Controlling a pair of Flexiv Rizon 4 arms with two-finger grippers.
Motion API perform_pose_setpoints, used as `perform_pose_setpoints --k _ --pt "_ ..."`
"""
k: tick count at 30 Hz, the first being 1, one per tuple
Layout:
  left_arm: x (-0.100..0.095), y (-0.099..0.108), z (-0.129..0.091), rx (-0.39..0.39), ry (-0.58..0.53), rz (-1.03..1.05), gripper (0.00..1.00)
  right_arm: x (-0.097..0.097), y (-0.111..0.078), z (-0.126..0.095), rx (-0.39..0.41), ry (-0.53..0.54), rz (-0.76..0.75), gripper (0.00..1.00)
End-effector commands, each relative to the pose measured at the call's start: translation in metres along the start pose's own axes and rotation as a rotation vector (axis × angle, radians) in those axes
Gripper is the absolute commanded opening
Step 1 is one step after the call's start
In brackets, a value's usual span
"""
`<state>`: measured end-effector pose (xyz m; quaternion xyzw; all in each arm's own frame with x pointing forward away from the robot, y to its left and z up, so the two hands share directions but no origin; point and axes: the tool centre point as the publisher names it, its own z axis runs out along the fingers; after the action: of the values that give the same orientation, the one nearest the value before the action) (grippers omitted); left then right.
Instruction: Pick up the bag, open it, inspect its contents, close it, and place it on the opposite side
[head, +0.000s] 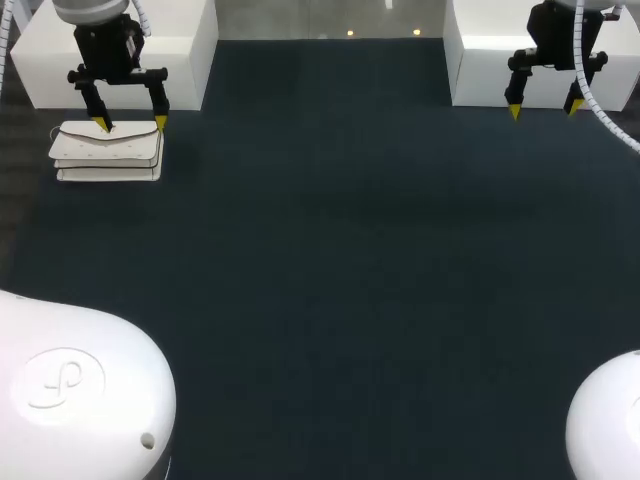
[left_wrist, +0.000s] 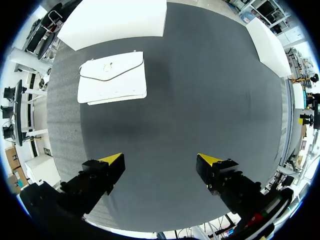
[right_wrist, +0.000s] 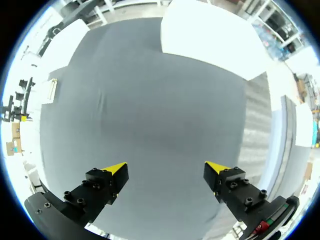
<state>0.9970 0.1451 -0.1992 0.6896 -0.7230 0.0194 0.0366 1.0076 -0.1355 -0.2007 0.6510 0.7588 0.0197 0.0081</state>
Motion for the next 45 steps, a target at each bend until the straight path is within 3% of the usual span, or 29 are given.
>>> perform_pose_setpoints --k 1,12,21,36,45 --pt "-0.029 -0.009 0.0 -0.024 0.177 0.026 1.0 0.011 -0.009 0.011 -0.131 0.019 -0.253 1.0" --pt "-0.083 -0.02 -0.003 -0.014 0.429 -0.015 1.0 0.037 -0.014 0.037 -0.363 0.138 -0.738 1.0" --pt "-0.109 -0.026 0.003 -0.018 0.467 -0.098 1.0 0.059 -0.005 0.054 -0.499 0.228 -0.992 1.0" --pt "-0.136 -0.029 0.011 0.015 0.453 -0.168 1.0 0.096 -0.001 0.071 -0.646 0.32 -1.232 1.0" --pt "-0.158 -0.038 0.013 0.09 0.431 -0.129 1.0 0.102 0.003 0.075 -0.616 0.336 -1.225 1.0"
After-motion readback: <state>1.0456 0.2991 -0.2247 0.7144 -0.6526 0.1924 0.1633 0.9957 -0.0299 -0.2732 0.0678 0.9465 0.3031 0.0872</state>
